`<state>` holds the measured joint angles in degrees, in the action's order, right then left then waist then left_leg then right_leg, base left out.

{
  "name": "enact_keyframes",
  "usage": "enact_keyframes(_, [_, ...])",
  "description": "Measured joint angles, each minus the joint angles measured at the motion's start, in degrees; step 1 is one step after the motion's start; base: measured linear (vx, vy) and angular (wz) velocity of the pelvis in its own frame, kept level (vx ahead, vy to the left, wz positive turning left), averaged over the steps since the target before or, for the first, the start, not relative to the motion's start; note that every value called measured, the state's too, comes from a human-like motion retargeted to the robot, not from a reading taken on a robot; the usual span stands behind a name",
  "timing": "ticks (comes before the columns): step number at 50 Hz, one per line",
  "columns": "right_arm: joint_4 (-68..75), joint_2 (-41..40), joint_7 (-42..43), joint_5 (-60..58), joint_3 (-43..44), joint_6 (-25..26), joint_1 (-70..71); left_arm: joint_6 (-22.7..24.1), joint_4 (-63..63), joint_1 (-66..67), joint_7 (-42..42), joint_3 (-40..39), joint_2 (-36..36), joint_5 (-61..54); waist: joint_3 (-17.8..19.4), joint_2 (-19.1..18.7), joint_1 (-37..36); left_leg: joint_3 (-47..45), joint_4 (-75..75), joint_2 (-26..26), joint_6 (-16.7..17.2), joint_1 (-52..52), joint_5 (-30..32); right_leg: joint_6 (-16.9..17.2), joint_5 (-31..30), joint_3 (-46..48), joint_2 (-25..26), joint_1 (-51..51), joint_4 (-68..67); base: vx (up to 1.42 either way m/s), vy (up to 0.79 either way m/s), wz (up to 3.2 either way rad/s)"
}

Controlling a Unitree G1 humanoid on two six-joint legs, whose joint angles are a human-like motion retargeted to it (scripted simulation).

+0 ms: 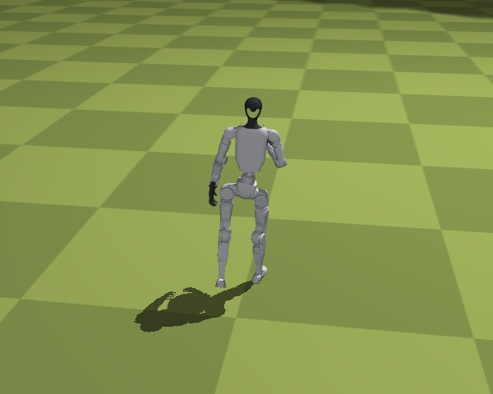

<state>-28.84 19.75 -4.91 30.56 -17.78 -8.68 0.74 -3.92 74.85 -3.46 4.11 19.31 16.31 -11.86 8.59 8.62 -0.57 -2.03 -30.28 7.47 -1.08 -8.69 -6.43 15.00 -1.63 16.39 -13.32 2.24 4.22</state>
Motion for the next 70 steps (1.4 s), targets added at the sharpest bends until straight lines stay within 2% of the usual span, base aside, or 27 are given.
enact_keyframes(2, [-0.1, 0.8, 0.1, 1.1, 0.3, 0.0, 0.0, -0.5, -0.1, 5.6, 1.3, -1.6, 0.0, -0.7, -0.5, 0.7, -0.5, -2.5, -7.8, -0.2, -1.4, 5.1, -0.4, 0.0, 1.5, -0.6, -1.0, -0.3, -1.1, 0.43, -0.19, -0.12])
enact_keyframes(5, [-0.2, 1.9, 0.4, 2.3, 0.7, -0.3, 0.8, -0.7, -1.6, 12.9, 3.2, -3.3, 0.0, -1.4, -0.4, 1.3, -2.1, -7.5, -14.2, -1.8, -4.0, 10.5, -4.4, 0.0, 3.6, -2.0, -1.5, -1.0, -2.7, 0.40, -0.17, -0.39])
enact_keyframes(10, [0.0, 3.1, 1.4, 2.8, 1.3, -1.2, 3.2, 0.1, -5.4, 21.3, 5.3, -4.4, -0.5, -3.4, 2.0, 1.1, -7.0, -13.8, -5.0, -3.1, -5.7, 12.3, -11.9, 0.0, 6.6, -6.0, 0.0, -3.0, -4.4, 0.37, -0.13, -0.82])
enact_keyframes(13, [0.1, 3.5, 1.8, 2.3, 1.7, -1.5, 4.5, 0.3, -6.7, 23.6, 5.5, -4.6, -1.6, -5.3, 3.6, -0.4, -10.0, -13.9, 7.0, -3.0, -4.4, 11.8, -11.1, 0.0, 8.0, -8.3, 2.4, -5.0, -4.5, 0.35, -0.08, -0.90])
enact_keyframes(17, [-0.1, 3.7, 1.6, 1.6, 2.1, -1.6, 5.8, 0.4, -6.7, 24.0, 5.8, -4.9, -3.4, -7.2, 5.1, -3.1, -12.7, -11.6, 20.1, -3.7, -2.2, 12.6, -6.8, 0.0, 9.7, -10.5, 6.0, -8.1, -4.3, 0.35, -0.04, -0.67])
enact_keyframes(21, [0.1, 3.3, 1.1, 1.0, 1.6, -2.2, 6.5, 1.0, -5.5, 22.6, 6.4, -5.2, -4.7, -8.3, 6.0, -5.2, -14.1, -10.2, 28.4, -4.3, 0.1, 14.8, -0.9, -0.4, 11.2, -12.2, 8.6, -11.1, -4.3, 0.36, -0.01, -0.47])
enact_keyframes(25, [0.3, 2.3, 0.8, 0.0, 0.4, -3.2, 6.2, 2.3, -4.9, 21.4, 6.6, -6.2, -4.9, -9.5, 6.1, -6.2, -15.3, -12.7, 33.7, -4.8, 3.1, 17.2, 4.0, -1.3, 12.6, -14.0, 10.5, -13.9, -4.5, 0.38, -0.01, -0.46])
enact_keyframes(30, [0.8, 1.2, 0.5, -0.6, -1.1, -4.1, 6.2, 3.8, -4.9, 19.8, 6.0, -8.3, -3.7, -11.9, 5.8, -6.0, -16.5, -19.3, 35.3, -5.0, 5.2, 19.9, 2.1, -1.3, 14.0, -16.6, 11.3, -16.5, -4.6, 0.41, 0.02, -0.49])
enact_keyframes(33, [0.4, 0.8, 0.4, -0.6, -2.1, -4.1, 5.0, 4.4, -5.6, 20.5, 5.5, -9.1, -2.6, -12.6, 4.8, -5.4, -17.2, -22.2, 35.3, -4.9, 5.0, 19.8, 0.5, -0.9, 14.7, -18.7, 11.3, -18.0, -4.9, 0.46, 0.05, -0.61])
enact_keyframes(36, [0.9, 0.0, 0.3, -0.3, -2.7, -4.0, 6.0, 4.1, -5.4, 18.9, 5.1, -9.8, -0.8, -13.1, 3.9, -4.6, -17.4, -23.0, 35.3, -5.4, 4.4, 19.8, 1.3, -0.9, 14.9, -21.0, 11.8, -18.3, -5.3, 0.48, 0.08, -0.63])
enact_keyframes(42, [1.1, -1.2, -0.1, 1.0, -4.2, -3.9, 5.0, 4.0, -4.4, 15.9, 5.0, -6.9, 3.1, -12.3, 1.3, -2.8, -16.3, -23.0, 35.3, -6.1, 3.2, 16.4, 2.4, -0.6, 11.5, -25.7, 12.1, -18.4, -10.4, 0.53, 0.14, -0.51])
enact_keyframes(45, [1.3, -1.5, -0.7, 2.3, -4.2, -3.7, 4.1, 3.8, -2.9, 11.7, 5.0, -3.4, 5.1, -10.5, 0.3, -2.9, -15.0, -22.5, 35.3, -7.1, 3.0, 13.6, 0.3, 0.0, 6.3, -27.1, 13.6, -16.5, -17.7, 0.54, 0.17, -0.14])
enact_keyframes(50, [1.1, -1.0, -0.6, 3.8, -3.3, -2.4, 2.4, 2.2, -1.1, 0.8, 3.2, 2.7, 7.8, -5.5, -2.0, -4.5, -12.3, -20.3, 32.2, -10.0, 2.8, 11.0, -4.4, 0.0, -3.9, -23.5, 16.6, -6.4, -39.2, 0.48, 0.17, 0.14])
enact_keyframes(52, [1.0, -0.4, 0.1, 4.6, -2.6, -1.7, 1.8, 1.2, -1.2, -4.6, 1.5, 4.0, 8.0, -3.8, -2.4, -4.8, -11.1, -19.2, 30.9, -9.4, 2.1, 10.4, -6.0, -0.5, -4.2, -21.4, 15.1, -1.9, -46.5, 0.41, 0.25, 0.39])
enact_keyframes(55, [0.8, 0.3, 1.3, 5.8, -1.6, -0.9, 1.3, -0.1, -2.5, -13.1, -1.3, 4.4, 7.7, -2.3, -2.4, -5.6, -9.1, -17.5, 29.4, -9.2, 1.7, 8.8, -8.1, -5.0, -0.1, -15.9, 11.9, 3.2, -52.0, 0.39, 0.18, 0.50])
enact_keyframes(59, [0.9, 0.9, 1.9, 6.5, -0.7, -0.4, 0.9, -0.4, -6.7, -23.7, -3.6, 3.1, 5.8, -3.3, -1.5, -6.5, -6.0, -14.7, 28.1, -8.4, 1.6, 6.4, -10.2, -10.0, 5.8, -9.4, 8.0, 6.7, -48.7, 0.36, 0.12, 0.68])
enact_keyframes(63, [1.0, 0.9, 1.7, 6.5, -0.2, 0.1, 0.6, 0.6, -12.8, -32.0, -4.1, 2.4, 3.4, -5.0, -0.3, -6.8, -2.7, -11.7, 27.3, -7.2, 2.2, 3.9, -11.8, -10.5, 9.2, -6.4, 7.1, 8.3, -37.4, 0.35, 0.06, 0.76])
enact_keyframes(67, [1.0, 0.7, 1.3, 6.0, 0.4, 1.1, 0.8, 1.6, -19.4, -37.4, -3.5, 3.3, 1.3, -5.9, 1.2, -5.7, 0.2, -9.0, 26.7, -4.8, 3.0, 1.2, -13.2, -8.5, 5.5, -5.4, 6.2, 8.1, -21.3, 0.35, 0.01, 0.71])
enact_keyframes(70, [0.8, 0.6, 1.2, 4.8, 1.0, 2.6, 1.4, 1.9, -23.5, -39.6, -2.9, 4.6, 0.2, -5.9, 2.8, -4.2, 1.8, -6.9, 26.5, -2.5, 3.3, -1.5, -14.5, -6.2, -2.2, -4.0, 4.8, 7.1, -8.8, 0.38, -0.03, 0.62])
